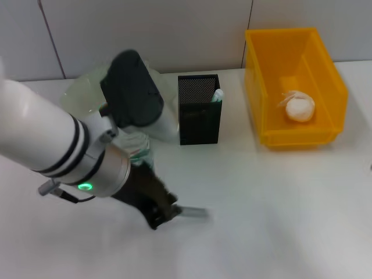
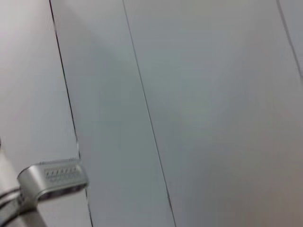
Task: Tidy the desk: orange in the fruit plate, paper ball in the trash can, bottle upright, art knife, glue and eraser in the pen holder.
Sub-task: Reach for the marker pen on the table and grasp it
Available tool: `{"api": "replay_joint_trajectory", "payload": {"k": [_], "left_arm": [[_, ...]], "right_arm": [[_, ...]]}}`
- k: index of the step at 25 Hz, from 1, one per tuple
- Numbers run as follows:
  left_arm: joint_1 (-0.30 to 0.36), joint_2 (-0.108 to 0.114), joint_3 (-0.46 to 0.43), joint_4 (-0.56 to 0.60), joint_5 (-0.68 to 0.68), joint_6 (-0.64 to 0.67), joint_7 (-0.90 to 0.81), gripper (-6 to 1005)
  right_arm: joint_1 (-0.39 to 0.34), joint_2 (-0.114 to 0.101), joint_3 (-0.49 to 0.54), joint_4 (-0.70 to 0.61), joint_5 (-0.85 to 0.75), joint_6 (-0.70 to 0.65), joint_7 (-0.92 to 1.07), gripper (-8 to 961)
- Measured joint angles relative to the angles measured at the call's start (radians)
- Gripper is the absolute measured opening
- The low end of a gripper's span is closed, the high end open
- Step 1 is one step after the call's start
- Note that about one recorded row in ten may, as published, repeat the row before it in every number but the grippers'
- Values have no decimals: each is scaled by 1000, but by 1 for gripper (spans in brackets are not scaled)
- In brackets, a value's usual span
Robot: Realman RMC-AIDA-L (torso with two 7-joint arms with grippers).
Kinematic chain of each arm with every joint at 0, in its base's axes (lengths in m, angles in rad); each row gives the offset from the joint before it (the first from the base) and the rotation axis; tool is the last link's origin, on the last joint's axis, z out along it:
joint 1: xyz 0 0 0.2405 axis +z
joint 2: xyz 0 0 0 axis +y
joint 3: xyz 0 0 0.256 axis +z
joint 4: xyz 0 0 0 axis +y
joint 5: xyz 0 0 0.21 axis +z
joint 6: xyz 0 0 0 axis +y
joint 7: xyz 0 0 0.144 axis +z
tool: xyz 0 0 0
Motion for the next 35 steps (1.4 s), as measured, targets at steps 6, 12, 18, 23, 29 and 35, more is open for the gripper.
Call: {"api": "replay_joint_trajectory", "payload": {"k": [6,12,18,23,29,35], "left_arm": [[74,2,-58,82,-134,-53,75,141],[49,1,-56,-18,-111,-63,79,96],[54,3,-8,-2,-78,-58,80,40],[37,-3,110,16,-24,-57,14,15],[-48,-6,138,-59,19,-79,-66,238],[-84,-6,158,-129,11,-81,-68,401]], "right_arm": [[-4,-6,7,-45,80,-41,-8,796],[-2,-15,8,-46,78,-42,-9,796],[-7,-21,8,-39,77,-45,-7,796],[-13,-29,9,-43,75,-44,-4,796],[-15,-30,9,-44,55,-42,-5,796],[-8,-32,5,-38,-6,-36,-15,796]]}}
